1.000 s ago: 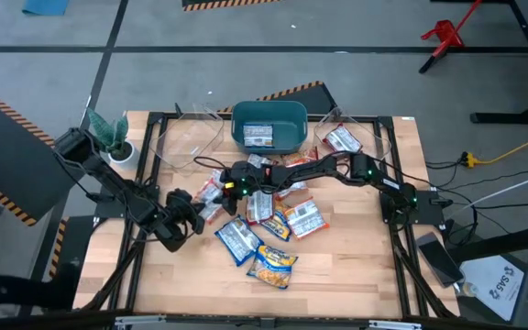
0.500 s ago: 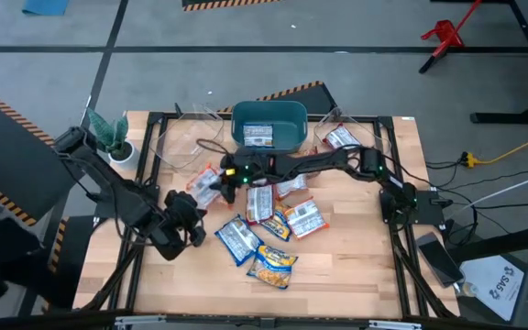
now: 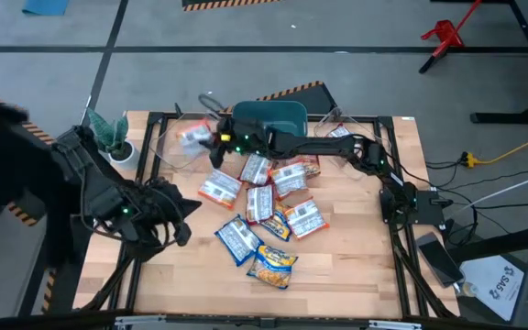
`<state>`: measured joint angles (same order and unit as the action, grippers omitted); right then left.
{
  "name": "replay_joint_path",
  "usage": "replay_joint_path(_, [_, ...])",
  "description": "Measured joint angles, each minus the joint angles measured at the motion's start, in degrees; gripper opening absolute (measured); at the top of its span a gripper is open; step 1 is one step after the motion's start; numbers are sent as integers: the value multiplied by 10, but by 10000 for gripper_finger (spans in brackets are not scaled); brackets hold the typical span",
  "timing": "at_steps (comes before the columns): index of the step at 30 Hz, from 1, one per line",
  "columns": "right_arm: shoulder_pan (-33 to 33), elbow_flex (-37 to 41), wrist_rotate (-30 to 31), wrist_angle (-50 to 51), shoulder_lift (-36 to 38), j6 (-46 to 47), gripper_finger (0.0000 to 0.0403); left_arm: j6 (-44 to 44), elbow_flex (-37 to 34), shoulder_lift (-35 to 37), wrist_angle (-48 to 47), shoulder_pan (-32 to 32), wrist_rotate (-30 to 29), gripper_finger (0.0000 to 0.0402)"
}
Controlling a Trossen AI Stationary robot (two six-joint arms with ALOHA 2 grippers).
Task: Sort Maruchan noodles
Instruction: Put the orange noodle pack into the left transparent bin
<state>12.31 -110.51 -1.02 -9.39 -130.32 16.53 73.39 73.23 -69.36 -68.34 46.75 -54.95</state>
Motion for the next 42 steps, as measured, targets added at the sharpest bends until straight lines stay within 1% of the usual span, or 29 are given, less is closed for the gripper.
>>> replay_joint_path(3, [12,-14,61,-1,1,-3,108,-26,23,0,0,6,-22,0])
replay_joint_path(7, [30,-16,110,-26,-1,29,108,-36,35,0,-1,7,-46,0])
replay_joint_path(9, [37,-18,122,-74,-16,51,108,-37,35,0,-2,7,-56,0])
replay_joint_path(11, [41,-22,121,-109,-38,77,108,-37,35,0,-3,7,-56,0])
replay_joint_path(13, [43,-41,124,-100,-61,90,108,-36,35,0,-3,7,-55,0])
replay_joint_path(17, [42,-118,124,-90,-108,91,108,-36,35,0,-2,7,-55,0])
replay_joint_path(19, [42,-180,125,-78,-141,92,108,-36,35,0,-3,7,-58,0])
replay_joint_path(21, [38,-245,129,-45,-183,91,108,-36,35,0,-2,7,-60,0])
replay_joint_path(22, [38,-245,132,-45,-192,88,108,-36,35,0,-2,7,-60,0])
replay_joint_path(23, [38,-224,137,-86,-195,88,108,-35,35,0,-3,7,-60,0])
replay_joint_path(24, [38,-214,140,-94,-198,98,108,-34,35,0,-2,7,-59,0])
replay_joint_path(26, [42,-213,131,-62,-199,119,108,-34,35,0,-2,8,-58,0])
replay_joint_path(31, [43,-215,115,-51,-206,112,108,-35,35,0,-2,8,-64,0])
replay_joint_path(35, [42,-214,118,-47,-211,98,108,-34,35,0,-2,8,-69,0])
replay_joint_path(39, [42,-215,89,-41,-211,73,109,-35,35,0,-2,8,-70,0])
replay_joint_path(42, [42,-214,75,-34,-211,50,125,-35,35,0,-2,8,-72,0])
